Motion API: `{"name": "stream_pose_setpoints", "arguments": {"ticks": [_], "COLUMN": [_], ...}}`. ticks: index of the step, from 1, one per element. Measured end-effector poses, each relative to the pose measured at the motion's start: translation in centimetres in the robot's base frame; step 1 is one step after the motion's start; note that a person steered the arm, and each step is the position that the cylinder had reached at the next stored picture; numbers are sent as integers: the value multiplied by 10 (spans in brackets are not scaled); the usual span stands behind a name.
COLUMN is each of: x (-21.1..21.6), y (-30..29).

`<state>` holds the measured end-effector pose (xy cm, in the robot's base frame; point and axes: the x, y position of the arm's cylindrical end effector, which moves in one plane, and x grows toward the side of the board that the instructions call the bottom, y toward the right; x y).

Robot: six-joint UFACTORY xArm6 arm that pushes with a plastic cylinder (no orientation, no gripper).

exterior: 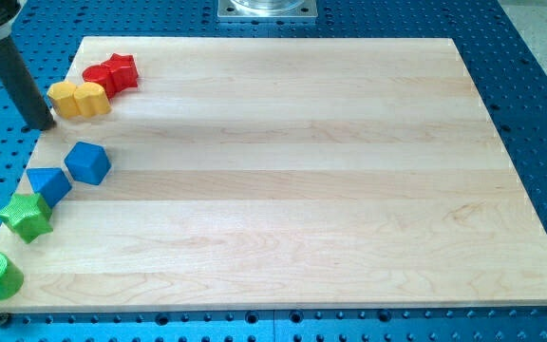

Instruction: Separate the yellow heart from the blue cube

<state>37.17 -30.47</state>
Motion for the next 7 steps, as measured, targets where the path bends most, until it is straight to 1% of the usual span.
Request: {"name": "stream_pose_setpoints", "arguments": {"ticks": [1, 2, 3, 4, 5, 6, 7], "x": [-28, -53, -67, -92, -78, -34, -14], "y": [39, 27, 5, 40, 0, 0, 21]}}
